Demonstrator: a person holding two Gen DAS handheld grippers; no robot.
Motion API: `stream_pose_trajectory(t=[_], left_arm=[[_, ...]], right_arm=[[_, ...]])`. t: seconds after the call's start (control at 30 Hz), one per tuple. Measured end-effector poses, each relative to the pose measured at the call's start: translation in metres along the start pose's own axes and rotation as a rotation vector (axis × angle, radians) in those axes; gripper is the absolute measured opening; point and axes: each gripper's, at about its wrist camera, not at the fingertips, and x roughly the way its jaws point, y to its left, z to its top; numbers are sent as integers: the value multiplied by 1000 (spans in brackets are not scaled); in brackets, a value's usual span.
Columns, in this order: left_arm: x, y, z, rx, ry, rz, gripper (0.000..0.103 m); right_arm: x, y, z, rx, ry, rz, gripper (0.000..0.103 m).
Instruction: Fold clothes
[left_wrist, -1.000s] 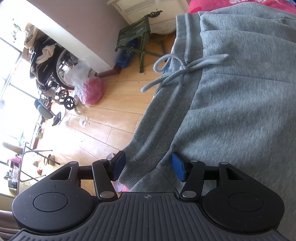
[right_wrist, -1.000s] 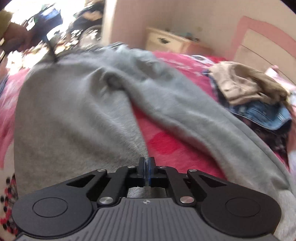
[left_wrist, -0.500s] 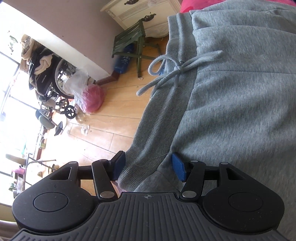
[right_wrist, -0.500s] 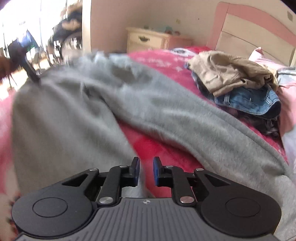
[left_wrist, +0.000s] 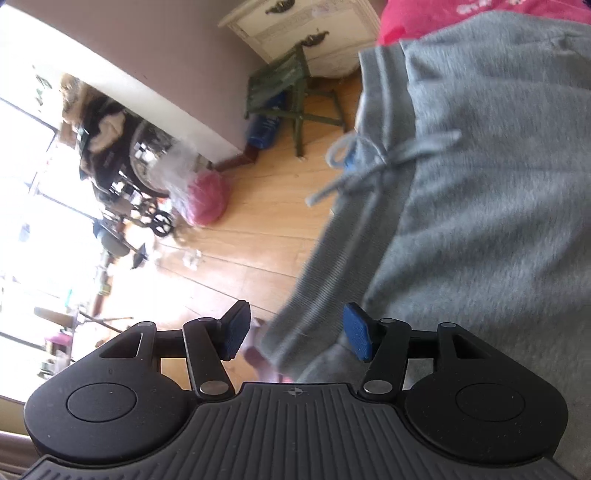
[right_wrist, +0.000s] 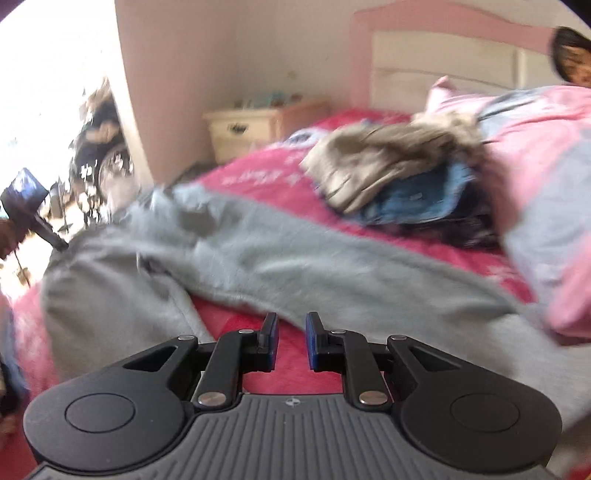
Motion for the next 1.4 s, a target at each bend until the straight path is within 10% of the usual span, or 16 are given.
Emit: stream_pose_trajectory(t=[0.27, 0.47, 0.7, 0.9, 1.4], left_arm=[[-101, 0, 27, -12, -212, 20, 57], [-210, -68, 22, 80, -423, -235, 58], [-235, -181, -42, 122, -372, -606, 58], [-200, -219, -104, 48, -284, -718, 57], [-171, -206, -141, -159, -231, -713, 57]], right_arm=[[-85, -52, -29, -32, 56, -46, 17], [-33, -26, -70, -244, 167, 17, 18], [11, 1, -99, -466, 239, 70, 18], [26, -3, -99, -518, 299, 125, 18], [13, -3, -88, -512, 276, 76, 3]])
